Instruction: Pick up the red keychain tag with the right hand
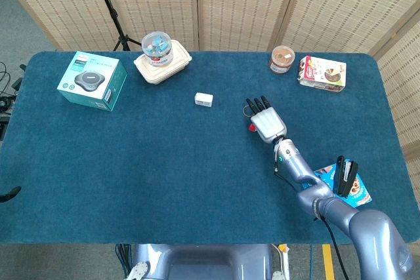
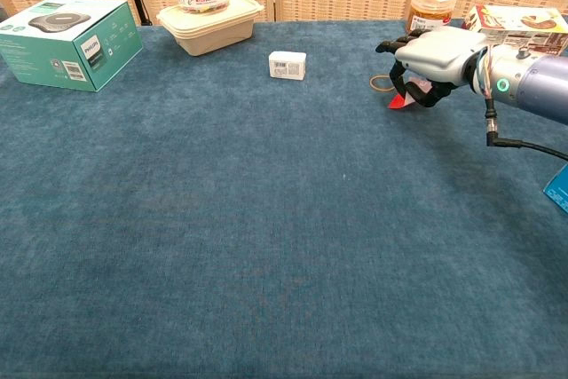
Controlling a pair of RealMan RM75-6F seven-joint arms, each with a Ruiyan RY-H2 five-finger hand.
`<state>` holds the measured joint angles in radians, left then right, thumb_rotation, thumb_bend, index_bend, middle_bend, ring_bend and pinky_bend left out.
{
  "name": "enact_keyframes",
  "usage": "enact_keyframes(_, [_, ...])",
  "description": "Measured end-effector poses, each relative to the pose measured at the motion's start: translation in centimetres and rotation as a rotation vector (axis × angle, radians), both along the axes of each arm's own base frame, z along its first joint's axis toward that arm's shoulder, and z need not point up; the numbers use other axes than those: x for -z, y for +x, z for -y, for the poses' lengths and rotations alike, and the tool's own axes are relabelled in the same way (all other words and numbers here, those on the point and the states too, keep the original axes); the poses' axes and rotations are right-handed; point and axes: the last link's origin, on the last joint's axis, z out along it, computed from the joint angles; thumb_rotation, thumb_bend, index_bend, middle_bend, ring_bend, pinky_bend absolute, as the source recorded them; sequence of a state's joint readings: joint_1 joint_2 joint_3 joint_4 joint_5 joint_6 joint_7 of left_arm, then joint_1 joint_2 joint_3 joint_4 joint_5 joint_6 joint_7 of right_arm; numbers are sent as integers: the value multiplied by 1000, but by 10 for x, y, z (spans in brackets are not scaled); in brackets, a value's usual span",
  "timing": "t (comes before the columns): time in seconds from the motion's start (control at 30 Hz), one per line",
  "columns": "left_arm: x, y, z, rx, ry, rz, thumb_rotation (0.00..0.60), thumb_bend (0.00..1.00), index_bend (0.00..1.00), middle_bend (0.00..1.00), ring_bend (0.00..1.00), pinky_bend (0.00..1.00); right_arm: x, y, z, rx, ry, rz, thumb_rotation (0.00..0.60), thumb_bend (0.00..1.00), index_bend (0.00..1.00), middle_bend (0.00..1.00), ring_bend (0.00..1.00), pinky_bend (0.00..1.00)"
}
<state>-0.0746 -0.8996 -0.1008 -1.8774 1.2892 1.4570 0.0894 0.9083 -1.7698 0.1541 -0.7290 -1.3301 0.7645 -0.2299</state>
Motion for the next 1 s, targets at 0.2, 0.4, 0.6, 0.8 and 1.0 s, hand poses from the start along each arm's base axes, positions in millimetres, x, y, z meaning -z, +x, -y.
enact_keyframes(0.2, [0, 0, 0, 1, 2, 2, 600, 0, 0, 0, 0, 0, -1, -2, -1, 5, -9, 8, 600, 741, 586, 0, 0, 0])
enact_keyframes(0.4, [0, 0, 0, 3, -2, 0, 600, 0, 0, 0, 0, 0, -4, -4, 0, -6, -32, 24, 600, 736, 602, 0, 0, 0])
enact_keyframes(0.6, [0, 1, 1, 5, -3, 4, 600, 0, 0, 0, 0, 0, -9, -3, 0, -25, -56, 43, 600, 736, 604, 0, 0, 0])
enact_keyframes(0.8, [0, 1, 2, 11, -2, 7, 600, 0, 0, 0, 0, 0, -17, -1, 0, -50, -83, 61, 600, 736, 610, 0, 0, 0])
enact_keyframes(1.0, [-1, 1, 4, 16, -3, 9, 600, 0, 0, 0, 0, 0, -24, -3, -1, -67, -117, 71, 600, 736, 613, 0, 0, 0])
